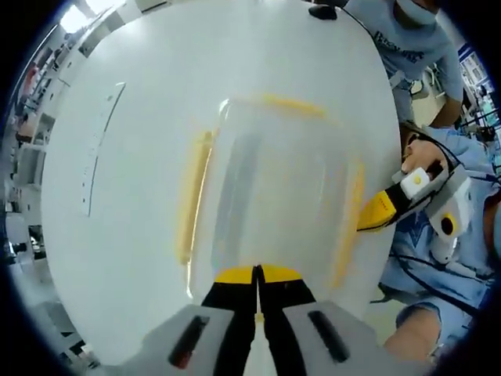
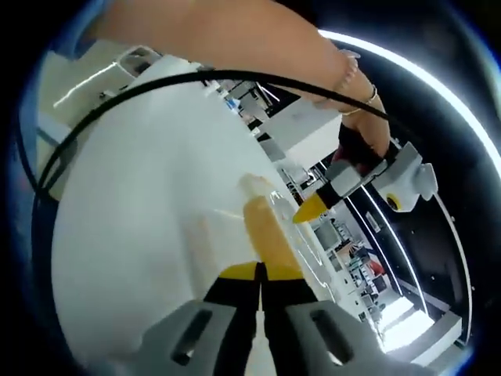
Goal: Snap each plastic latch of the storage box into its locked position after aligning the lid with the box until every specified latch is closed and the lid sits flush.
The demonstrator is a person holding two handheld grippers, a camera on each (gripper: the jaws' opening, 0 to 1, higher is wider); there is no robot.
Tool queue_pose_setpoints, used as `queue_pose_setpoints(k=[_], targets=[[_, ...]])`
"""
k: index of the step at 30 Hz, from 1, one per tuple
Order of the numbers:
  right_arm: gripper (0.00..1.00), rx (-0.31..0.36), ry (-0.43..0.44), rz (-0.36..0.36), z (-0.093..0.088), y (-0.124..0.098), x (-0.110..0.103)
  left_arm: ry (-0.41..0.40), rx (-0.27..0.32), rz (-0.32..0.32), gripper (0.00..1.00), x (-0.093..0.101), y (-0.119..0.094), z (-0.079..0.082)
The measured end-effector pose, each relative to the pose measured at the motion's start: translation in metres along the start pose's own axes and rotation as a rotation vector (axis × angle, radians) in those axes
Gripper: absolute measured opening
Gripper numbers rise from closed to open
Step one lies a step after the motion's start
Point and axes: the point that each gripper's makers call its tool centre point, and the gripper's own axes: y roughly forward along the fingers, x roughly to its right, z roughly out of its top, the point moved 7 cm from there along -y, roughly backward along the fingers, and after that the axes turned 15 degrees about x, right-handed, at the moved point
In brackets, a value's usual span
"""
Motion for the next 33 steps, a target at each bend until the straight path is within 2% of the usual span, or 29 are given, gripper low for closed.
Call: queue_pose_setpoints(k=[5,10,13,19,25,33], targets=[[0.00,-0.019,0.007,-0.013,-0.001,-0.003,0.003,-0.017,0.010,-0.006,0.00,-0.003,-0.001,-0.001],[0.00,-0.061,-0.033,-0.021,-0.003,-0.006,0.005,-0.024,0.021,-0.007,0.00,-0.003,-0.002,-0.001],[0.00,-0.063,-0.017,-0.022,-0.004,-0.007,0.008,-0.036,0.023,-0.005,0.00,-0.004,-0.002,-0.001],[0.00,-0.090,-0.041,-0.038,-0.006,-0.010,0.005,-0.034,0.002,-0.002,0.00,-0.004,-0.002,0.002],[0.00,-0.096,-0.020,-0.039,-0.007,-0.013,0.009,-0.023,-0.011,-0.003,0.00,-0.004,-0.002,0.003],[0.00,-0.107,-0.056,-0.054,-0.007,-0.014,0.011,-0.060,0.053,-0.031,0.00,-0.004,-0.005,-0.005]])
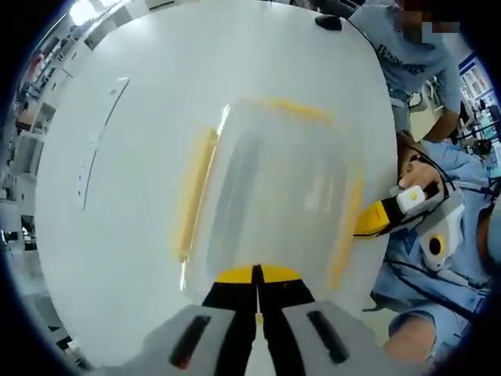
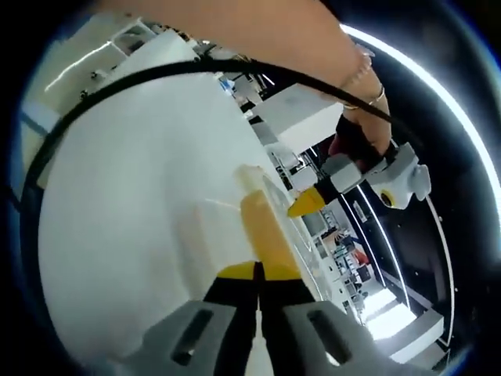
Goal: Snap each plastic latch of the storage box into its locked position after aligning the lid with the box until every specified latch is closed and the lid sits flush.
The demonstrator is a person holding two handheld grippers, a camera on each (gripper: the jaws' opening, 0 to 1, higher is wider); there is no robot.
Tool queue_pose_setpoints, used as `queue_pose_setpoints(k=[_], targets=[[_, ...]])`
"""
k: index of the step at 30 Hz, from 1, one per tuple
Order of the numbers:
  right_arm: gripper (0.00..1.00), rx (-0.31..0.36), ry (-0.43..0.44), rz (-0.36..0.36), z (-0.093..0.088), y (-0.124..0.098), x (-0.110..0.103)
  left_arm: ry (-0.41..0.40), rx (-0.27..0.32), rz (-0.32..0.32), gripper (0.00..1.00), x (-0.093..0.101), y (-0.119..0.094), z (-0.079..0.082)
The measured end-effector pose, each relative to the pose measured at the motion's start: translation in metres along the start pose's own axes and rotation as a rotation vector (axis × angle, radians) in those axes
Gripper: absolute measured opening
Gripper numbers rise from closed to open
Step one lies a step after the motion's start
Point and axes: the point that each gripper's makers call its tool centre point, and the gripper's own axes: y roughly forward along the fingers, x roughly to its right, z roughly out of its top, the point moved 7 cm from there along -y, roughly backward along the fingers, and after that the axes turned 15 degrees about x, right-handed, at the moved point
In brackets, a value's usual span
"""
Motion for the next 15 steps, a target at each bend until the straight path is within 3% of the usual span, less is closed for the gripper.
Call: queue_pose_setpoints(k=[15], targets=[[0.00,0.010,-0.046,-0.013,0.0021,0.0002,0.0060,0.013,0.014,-0.003,0.00,0.0042,-0.0030,-0.0026]])
